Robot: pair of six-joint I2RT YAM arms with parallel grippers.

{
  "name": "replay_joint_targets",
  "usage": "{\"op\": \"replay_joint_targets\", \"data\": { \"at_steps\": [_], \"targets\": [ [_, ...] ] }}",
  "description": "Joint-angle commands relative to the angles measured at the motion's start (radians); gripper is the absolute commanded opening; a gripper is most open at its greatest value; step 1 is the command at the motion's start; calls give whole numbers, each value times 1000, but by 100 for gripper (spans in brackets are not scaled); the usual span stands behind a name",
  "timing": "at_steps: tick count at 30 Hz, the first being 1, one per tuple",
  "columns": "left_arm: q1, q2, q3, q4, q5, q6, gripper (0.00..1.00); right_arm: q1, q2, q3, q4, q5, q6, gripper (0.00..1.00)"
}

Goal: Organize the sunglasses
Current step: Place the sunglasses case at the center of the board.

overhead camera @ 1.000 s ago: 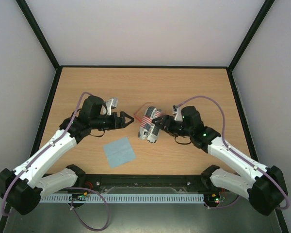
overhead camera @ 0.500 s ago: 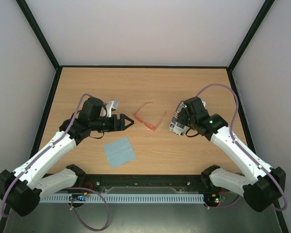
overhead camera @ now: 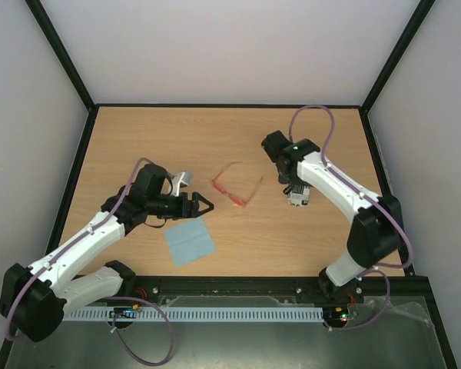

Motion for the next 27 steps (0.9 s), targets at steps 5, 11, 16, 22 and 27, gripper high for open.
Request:
{"op": "replay_joint_targets", "data": {
  "at_steps": [5, 11, 16, 22, 27],
  "targets": [
    [-10, -24, -60, 74, 61, -8, 86, 48, 249, 102, -246, 269, 89, 46],
    [-11, -33, -74, 81, 64, -7, 85, 74, 375, 121, -211, 285, 94, 47],
    [-11, -35, -84, 93, 68, -12, 85, 77, 446, 125, -190, 286, 80, 48],
    [-11, -35, -90, 99, 67, -14, 86, 80, 462, 119, -153, 262, 56, 56],
    [-11, -34, -94, 101, 64, -13, 85, 84, 458, 114, -119, 229, 37, 63]
  ]
}}
